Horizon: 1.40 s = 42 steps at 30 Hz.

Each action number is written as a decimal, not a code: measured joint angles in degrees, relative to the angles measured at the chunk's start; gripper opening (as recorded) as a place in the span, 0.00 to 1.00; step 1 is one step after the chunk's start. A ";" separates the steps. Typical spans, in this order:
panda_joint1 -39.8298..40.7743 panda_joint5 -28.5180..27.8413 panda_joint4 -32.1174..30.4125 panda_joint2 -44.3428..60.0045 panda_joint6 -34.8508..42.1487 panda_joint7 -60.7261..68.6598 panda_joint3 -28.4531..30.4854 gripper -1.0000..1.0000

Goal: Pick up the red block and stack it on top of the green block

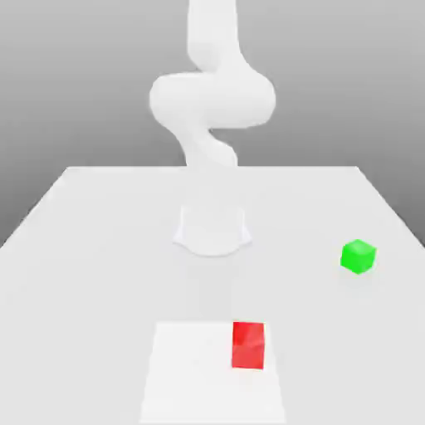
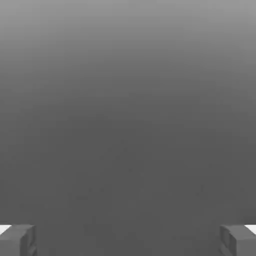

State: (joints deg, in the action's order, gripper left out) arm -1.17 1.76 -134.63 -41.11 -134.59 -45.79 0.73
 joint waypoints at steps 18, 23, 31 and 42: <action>-4.73 1.28 -22.34 38.40 -22.87 -8.87 -3.26 0.50; -5.24 -2.96 -23.26 48.34 -30.76 -12.65 -2.41 0.50; -5.65 -3.55 -22.51 54.41 -35.94 -13.20 -1.89 0.00; -8.54 0.94 -24.86 40.83 -24.71 -10.01 -4.66 0.00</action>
State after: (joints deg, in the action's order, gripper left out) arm -9.71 2.70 -159.49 -0.28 -159.30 -55.80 -3.93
